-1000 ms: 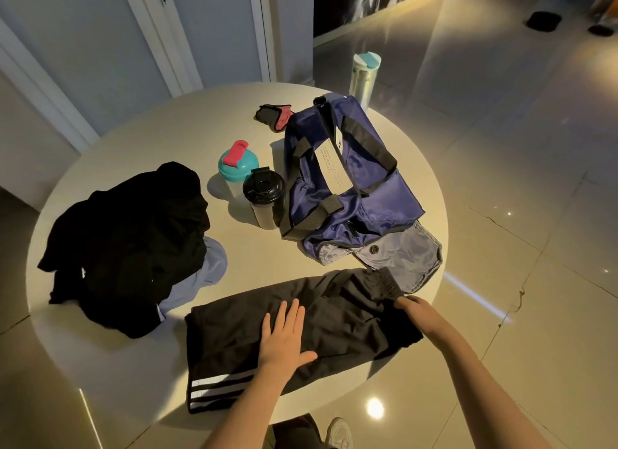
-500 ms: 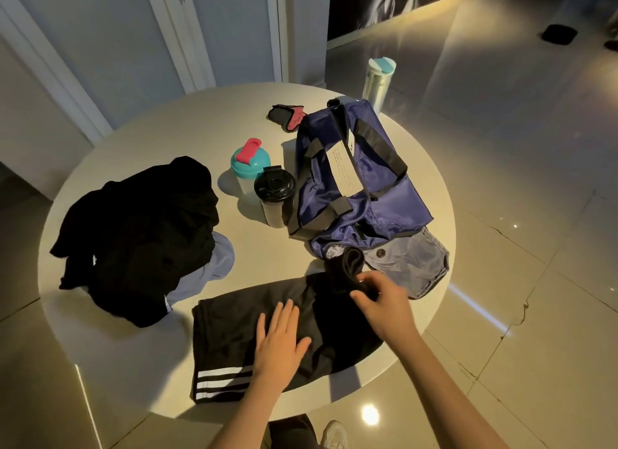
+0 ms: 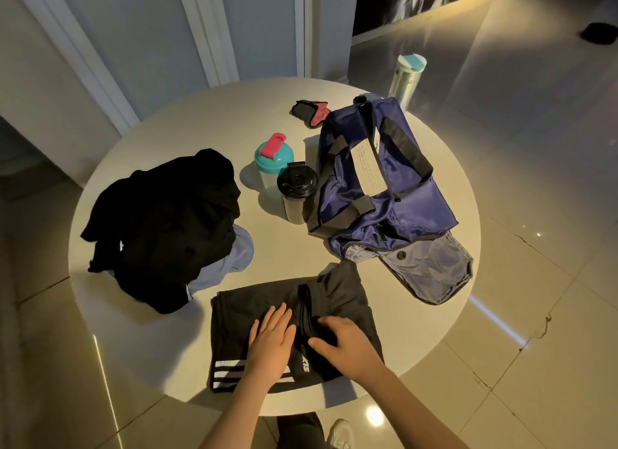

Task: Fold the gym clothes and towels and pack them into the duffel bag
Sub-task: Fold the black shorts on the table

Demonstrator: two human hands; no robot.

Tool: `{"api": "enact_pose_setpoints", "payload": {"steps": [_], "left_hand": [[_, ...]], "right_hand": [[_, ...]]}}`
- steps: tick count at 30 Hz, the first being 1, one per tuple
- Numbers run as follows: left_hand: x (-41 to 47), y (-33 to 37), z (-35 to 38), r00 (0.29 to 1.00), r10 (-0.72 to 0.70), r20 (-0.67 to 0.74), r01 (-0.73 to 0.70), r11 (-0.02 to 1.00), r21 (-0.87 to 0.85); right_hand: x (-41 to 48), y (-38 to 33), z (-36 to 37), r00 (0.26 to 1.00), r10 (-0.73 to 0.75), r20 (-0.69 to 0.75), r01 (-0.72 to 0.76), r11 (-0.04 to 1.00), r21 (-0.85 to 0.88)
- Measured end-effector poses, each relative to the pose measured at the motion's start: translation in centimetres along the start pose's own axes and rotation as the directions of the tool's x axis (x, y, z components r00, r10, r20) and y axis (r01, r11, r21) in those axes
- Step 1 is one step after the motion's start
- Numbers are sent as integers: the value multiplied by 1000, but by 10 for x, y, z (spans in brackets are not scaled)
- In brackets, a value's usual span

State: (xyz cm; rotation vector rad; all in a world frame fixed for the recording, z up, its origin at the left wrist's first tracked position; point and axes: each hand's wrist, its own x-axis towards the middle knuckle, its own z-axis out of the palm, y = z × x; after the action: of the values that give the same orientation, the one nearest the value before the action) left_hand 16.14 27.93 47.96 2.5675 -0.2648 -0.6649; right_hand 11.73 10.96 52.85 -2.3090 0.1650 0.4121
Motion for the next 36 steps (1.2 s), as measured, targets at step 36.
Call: {"api": "enact_pose_setpoints", "payload": {"steps": [36], "left_hand": [[113,34,-105,974,59,-220,-25,988,154]], "right_hand": [[2,22,-2,952,284,-116,-300,783,-545]]}}
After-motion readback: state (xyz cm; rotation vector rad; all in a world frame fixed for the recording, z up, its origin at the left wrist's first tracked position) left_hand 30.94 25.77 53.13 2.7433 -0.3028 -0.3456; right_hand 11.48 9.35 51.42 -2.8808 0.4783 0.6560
